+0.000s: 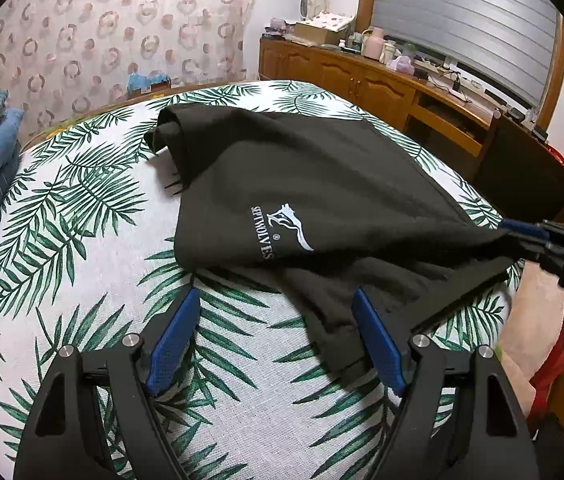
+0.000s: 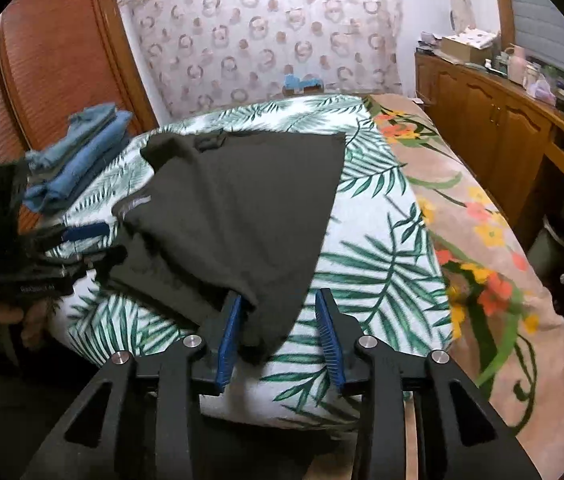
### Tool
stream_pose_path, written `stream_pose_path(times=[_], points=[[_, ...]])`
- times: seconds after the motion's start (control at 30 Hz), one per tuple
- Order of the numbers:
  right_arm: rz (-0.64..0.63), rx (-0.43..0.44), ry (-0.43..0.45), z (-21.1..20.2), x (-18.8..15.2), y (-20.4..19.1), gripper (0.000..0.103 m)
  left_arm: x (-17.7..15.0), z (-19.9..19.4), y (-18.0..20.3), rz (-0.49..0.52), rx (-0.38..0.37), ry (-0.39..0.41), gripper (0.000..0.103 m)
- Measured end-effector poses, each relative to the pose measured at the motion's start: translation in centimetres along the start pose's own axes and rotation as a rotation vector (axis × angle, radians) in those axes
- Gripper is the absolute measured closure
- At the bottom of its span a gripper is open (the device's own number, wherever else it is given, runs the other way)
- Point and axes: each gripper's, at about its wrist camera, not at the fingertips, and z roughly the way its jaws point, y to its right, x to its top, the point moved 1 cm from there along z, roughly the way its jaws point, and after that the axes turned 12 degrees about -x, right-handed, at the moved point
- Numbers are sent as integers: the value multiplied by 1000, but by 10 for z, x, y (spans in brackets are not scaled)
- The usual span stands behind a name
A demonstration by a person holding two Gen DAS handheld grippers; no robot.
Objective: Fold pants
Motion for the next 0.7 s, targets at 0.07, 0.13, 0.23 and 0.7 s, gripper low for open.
stream_pose_path(times=[0.07, 0.13, 0.23, 0.7], points=[[8, -6, 10, -2, 1, 3, 59, 0, 0, 1, 7, 3, -3, 22], [0, -20, 20, -6, -6, 4, 57, 0, 2, 2, 18, 12, -11, 21], [-24, -38, 13, -5, -10, 0, 56, 1, 4, 4, 26, 24, -17, 21], [-48, -12, -15, -5, -12, 6, 51, 4, -14, -2, -12, 4, 29, 21]])
